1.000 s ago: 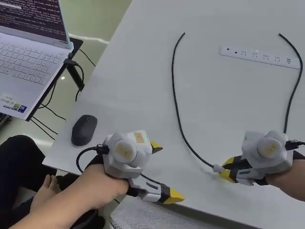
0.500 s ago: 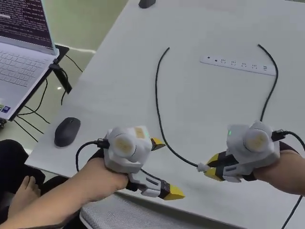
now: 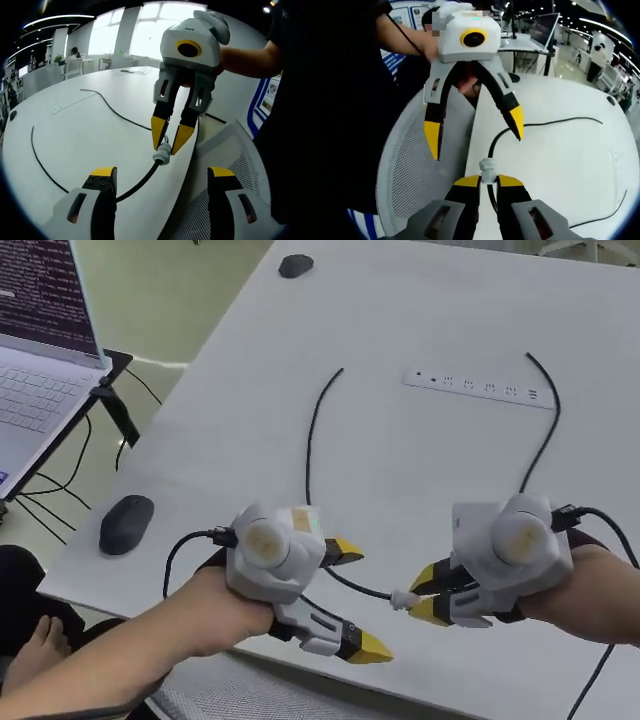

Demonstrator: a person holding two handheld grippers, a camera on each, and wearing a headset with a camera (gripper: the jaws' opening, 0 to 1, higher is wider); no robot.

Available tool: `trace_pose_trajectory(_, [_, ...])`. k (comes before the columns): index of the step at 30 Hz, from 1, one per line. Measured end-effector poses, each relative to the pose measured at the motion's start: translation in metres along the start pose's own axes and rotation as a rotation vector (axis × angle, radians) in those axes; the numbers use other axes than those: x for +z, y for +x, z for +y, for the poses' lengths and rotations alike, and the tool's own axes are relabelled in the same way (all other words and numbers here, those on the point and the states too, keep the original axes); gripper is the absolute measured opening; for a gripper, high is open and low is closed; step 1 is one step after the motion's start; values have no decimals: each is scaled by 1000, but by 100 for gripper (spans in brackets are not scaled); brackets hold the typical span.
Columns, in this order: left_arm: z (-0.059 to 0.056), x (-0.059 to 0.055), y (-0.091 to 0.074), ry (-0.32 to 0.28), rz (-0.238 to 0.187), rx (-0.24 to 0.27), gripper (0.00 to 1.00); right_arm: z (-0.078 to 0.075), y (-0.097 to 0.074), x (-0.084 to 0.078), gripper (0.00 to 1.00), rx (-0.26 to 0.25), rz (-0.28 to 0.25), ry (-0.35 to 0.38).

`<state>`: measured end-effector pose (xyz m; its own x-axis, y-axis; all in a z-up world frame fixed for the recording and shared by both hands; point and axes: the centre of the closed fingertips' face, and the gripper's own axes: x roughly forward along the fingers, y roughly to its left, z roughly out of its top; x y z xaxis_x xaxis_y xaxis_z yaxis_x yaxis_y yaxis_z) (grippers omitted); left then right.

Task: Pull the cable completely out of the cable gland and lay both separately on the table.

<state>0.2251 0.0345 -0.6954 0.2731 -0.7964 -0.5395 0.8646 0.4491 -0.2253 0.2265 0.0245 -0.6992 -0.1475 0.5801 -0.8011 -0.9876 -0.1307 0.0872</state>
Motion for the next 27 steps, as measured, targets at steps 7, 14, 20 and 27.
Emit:
trace_pose_trajectory(7, [-6,9,7,20,-29,-43,63,2,-9,-2,6,-24,-12,-40])
trace_pose_trajectory(14, [-8,22,11,41,-97,-71,44,0,-17,1,6,-65,-46,-78])
trace_pose_trajectory(20, [-6,25,14,43,-103,-80,37,-3,-20,2,6,-88,-57,-107])
trace_pose_trajectory(27, [-3,32,14,42,-122,-91,31,-6,-25,2,6,-114,-74,-126])
